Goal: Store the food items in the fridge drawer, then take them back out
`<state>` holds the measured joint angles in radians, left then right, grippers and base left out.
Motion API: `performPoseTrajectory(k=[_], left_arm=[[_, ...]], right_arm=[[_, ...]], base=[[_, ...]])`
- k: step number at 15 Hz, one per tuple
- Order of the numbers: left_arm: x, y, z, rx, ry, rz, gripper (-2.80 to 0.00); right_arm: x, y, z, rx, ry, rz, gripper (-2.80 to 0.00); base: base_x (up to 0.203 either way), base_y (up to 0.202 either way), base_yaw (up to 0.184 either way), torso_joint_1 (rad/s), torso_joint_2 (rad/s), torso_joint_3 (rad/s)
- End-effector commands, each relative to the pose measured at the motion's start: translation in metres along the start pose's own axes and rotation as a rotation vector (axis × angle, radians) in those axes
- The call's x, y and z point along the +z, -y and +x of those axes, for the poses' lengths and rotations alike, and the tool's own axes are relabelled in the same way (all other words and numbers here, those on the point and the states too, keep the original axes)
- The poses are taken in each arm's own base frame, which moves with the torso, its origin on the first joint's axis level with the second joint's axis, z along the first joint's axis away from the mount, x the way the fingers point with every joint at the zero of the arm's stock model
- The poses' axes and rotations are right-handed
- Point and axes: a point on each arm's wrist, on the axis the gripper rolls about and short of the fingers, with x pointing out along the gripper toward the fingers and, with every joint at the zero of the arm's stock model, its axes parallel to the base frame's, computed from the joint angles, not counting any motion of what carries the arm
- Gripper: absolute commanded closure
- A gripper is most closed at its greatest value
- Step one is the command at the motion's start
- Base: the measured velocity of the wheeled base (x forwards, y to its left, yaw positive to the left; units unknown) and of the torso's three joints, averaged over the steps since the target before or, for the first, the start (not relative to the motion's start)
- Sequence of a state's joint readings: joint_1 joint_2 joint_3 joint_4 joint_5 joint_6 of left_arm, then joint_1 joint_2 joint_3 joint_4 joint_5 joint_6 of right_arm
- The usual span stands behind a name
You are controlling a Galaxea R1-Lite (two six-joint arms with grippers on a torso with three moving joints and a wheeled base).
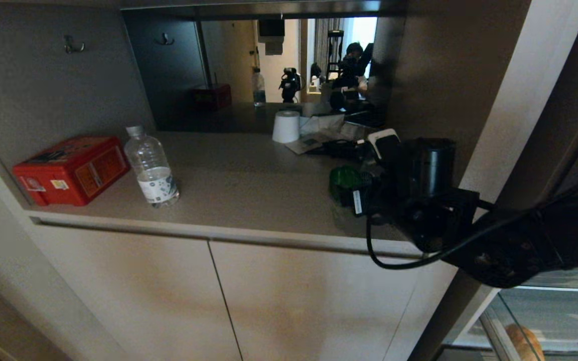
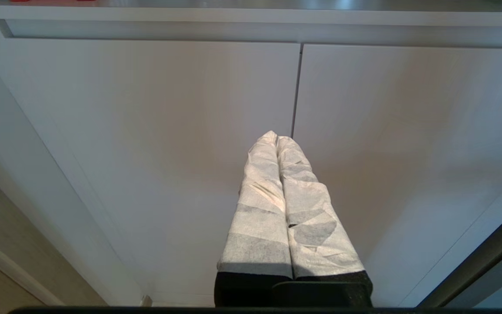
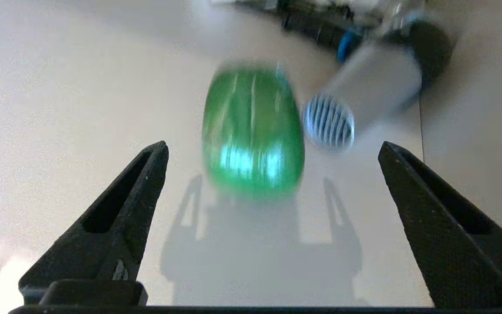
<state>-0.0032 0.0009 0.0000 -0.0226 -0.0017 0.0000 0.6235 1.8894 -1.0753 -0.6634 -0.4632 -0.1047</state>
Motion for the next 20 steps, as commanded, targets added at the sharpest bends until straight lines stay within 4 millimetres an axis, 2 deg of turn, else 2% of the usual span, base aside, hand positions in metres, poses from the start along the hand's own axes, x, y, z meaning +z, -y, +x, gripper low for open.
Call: performPoseTrajectory(k=[1,2,5,11,13,17,20], left_arm=[[-0.003,0.000,0.001,0.000,-0.011,0.000,0.00],[-0.003,0.000,0.001,-0.001,-0.011,0.000,0.00],[-0.003,0.000,0.001,0.000,-0.011,0.000,0.00],[-0.003,0.000,0.001,0.000,-0.011,0.000,0.00],[-0.003,0.000,0.001,0.000,-0.011,0.000,0.00],[-0.003,0.000,0.001,0.000,-0.011,0.000,0.00],[-0.003,0.000,0.001,-0.001,-0.011,0.000,0.00]], right_arm=[[0.002,0.003,-0.030,0.028,0.006,-0.004,-2.80],[-0.002,0.001,-0.045,0.058,-0.004,-0.014,0.00],[-0.013,0.003,-0.091,0.126,-0.010,-0.024,0.00],[-0.044,0.047,-0.177,0.189,0.031,-0.013,0.00],[-0.060,0.053,-0.190,0.234,0.007,-0.024,0.00],[-0.085,0.045,-0.205,0.331,-0.056,-0.064,0.00],[-0.099,0.052,-0.215,0.329,-0.084,-0.034,0.00]], base=[[0.000,0.000,0.000,0.000,0.00,0.000],[0.000,0.000,0.000,0.000,0.00,0.000],[0.000,0.000,0.000,0.000,0.00,0.000],[0.000,0.000,0.000,0.000,0.00,0.000],[0.000,0.000,0.000,0.000,0.00,0.000],[0.000,0.000,0.000,0.000,0.00,0.000],[0.000,0.000,0.000,0.000,0.00,0.000]])
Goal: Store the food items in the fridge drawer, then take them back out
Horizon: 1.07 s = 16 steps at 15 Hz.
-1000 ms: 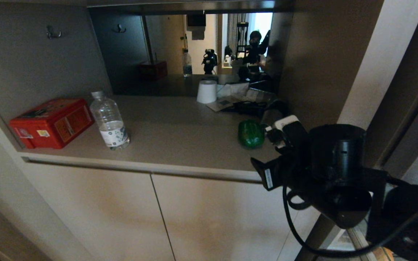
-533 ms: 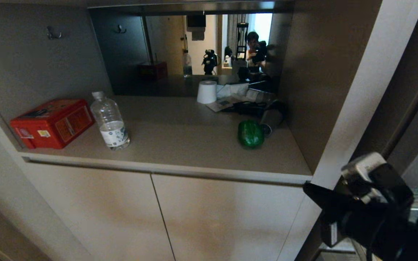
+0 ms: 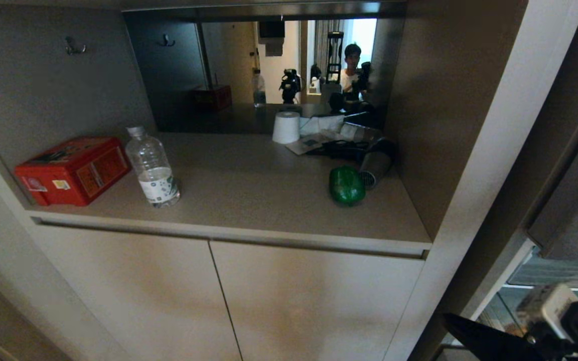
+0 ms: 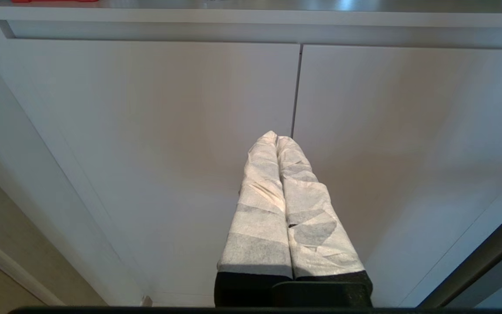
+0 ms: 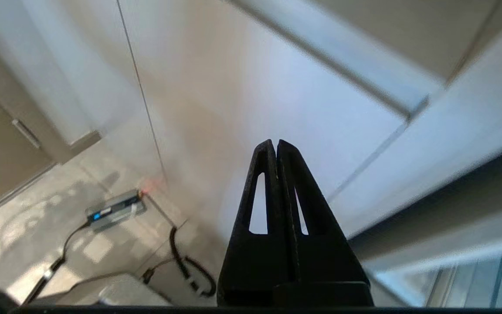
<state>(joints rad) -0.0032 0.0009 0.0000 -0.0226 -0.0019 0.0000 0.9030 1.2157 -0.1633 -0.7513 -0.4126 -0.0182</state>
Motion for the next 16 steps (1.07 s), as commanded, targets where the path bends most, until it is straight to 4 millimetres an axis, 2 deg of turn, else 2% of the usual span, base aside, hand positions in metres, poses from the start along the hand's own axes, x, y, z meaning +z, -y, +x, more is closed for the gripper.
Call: performPoseTrajectory(k=[1,6,9,11,16], left_arm=[[-0.003,0.000,0.001,0.001,-0.011,0.000,0.00],[-0.003,0.000,0.001,-0.001,-0.011,0.000,0.00],[-0.003,0.000,0.001,-0.001,-0.011,0.000,0.00],[-0.003,0.000,0.001,-0.001,-0.011,0.000,0.00],[-0.003,0.000,0.001,0.000,-0.011,0.000,0.00]], right_arm=[[-0.010,0.006,-0.011,-0.011,0.002,0.015,0.00],[-0.033,0.049,-0.024,-0.313,-0.038,0.162,0.00],[-0.044,0.072,-0.041,-0.516,-0.061,0.281,0.00],[-0.053,0.077,-0.048,-0.594,-0.106,0.344,0.00],[-0.057,0.076,-0.048,-0.575,-0.145,0.358,0.00]], base=[[0.000,0.000,0.000,0.000,0.00,0.000],[0.000,0.000,0.000,0.000,0.00,0.000],[0.000,0.000,0.000,0.000,0.00,0.000],[0.000,0.000,0.000,0.000,0.00,0.000],[0.000,0.000,0.000,0.000,0.00,0.000]])
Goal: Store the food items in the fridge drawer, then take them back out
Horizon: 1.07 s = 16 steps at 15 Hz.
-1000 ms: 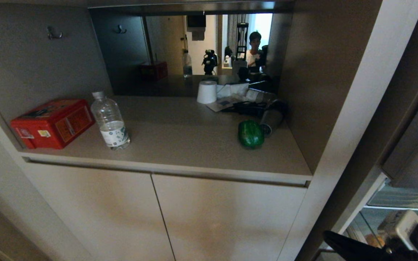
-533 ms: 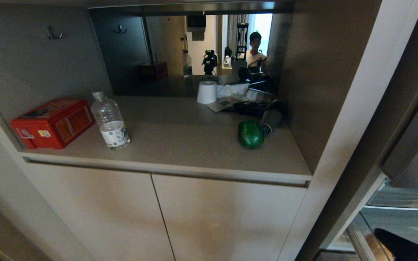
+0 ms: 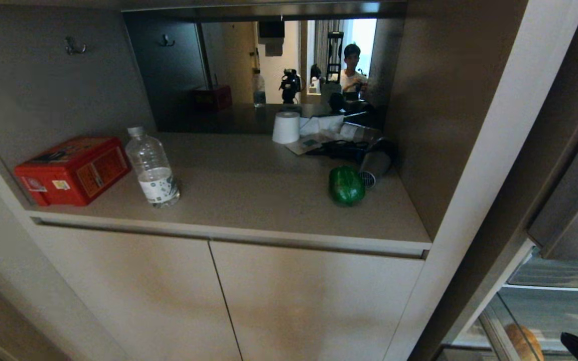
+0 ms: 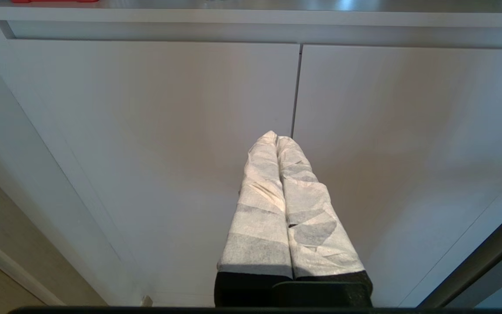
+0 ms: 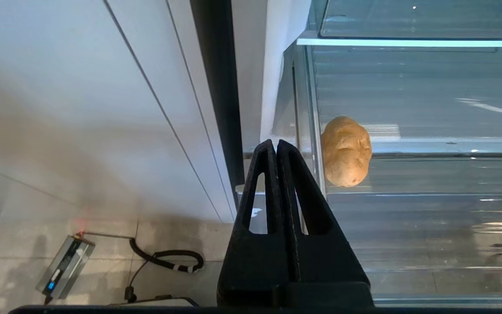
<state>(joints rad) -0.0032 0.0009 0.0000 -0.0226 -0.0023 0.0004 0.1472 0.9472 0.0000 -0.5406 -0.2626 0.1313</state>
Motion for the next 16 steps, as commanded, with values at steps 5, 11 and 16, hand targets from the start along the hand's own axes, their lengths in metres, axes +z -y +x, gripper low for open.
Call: performPoseTrajectory(k=[5,11,16], left_arm=[[-0.0029,0.0000,0.0008,0.000,-0.011,0.000,0.00],[-0.0029,0.0000,0.0008,0.000,-0.011,0.000,0.00],[-0.0029,0.0000,0.0008,0.001,-0.011,0.000,0.00]], right_arm=[[-0.0018,-0.0002,0.0020,-0.006,-0.026,-0.006,0.00],[-0.0026,-0.0004,0.0032,-0.008,-0.040,-0.010,0.00],[-0.0026,-0.0040,0.0094,0.021,-0.071,-0.049,0.00]], base=[[-0.001,0.000,-0.013,0.001,0.00,0.000],[-0.001,0.006,-0.165,0.002,0.00,0.004],[0.000,0.007,-0.174,0.001,0.00,0.001]])
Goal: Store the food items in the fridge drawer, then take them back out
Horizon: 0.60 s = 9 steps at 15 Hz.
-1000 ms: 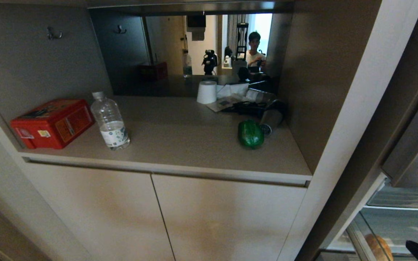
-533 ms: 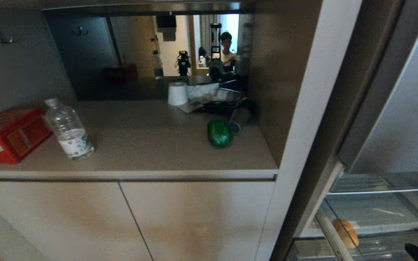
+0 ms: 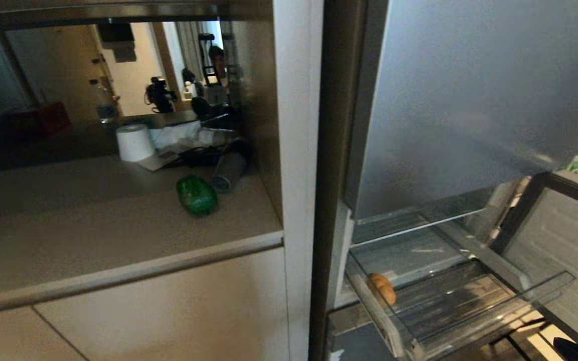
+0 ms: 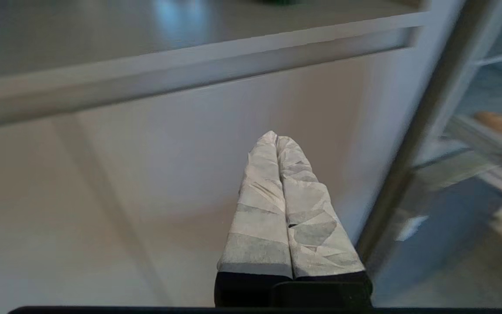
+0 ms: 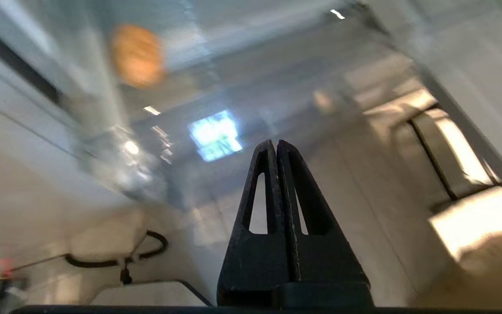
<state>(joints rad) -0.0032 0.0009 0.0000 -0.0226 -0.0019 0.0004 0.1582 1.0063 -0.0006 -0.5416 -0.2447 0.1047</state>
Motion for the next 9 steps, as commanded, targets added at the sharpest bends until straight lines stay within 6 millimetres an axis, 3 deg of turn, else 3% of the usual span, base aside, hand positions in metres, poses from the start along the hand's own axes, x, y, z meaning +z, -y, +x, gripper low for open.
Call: performPoseTrajectory(k=[1,3,5,9], left_arm=[[-0.003,0.000,0.001,0.001,-0.011,0.000,0.00],[-0.003,0.000,0.001,-0.001,-0.011,0.000,0.00],[-0.003,0.000,0.001,0.001,-0.011,0.000,0.00],[-0.003,0.000,0.001,0.000,-0.011,0.000,0.00]], right_arm=[[0.002,-0.003,0.004,0.038,-0.015,-0.035,0.00],[0.010,-0.010,0.012,0.162,-0.008,-0.067,0.00],[0.022,-0.019,0.028,0.248,-0.016,-0.100,0.00],[0.047,-0.048,0.078,0.329,-0.086,-0.139,0.00]], base=[[0.002,0.004,-0.155,-0.002,0.01,0.003],[0.002,0.003,-0.100,0.005,0.01,0.002],[0.000,0.000,0.000,0.000,0.00,0.000],[0.000,0.000,0.000,0.000,0.00,0.000]])
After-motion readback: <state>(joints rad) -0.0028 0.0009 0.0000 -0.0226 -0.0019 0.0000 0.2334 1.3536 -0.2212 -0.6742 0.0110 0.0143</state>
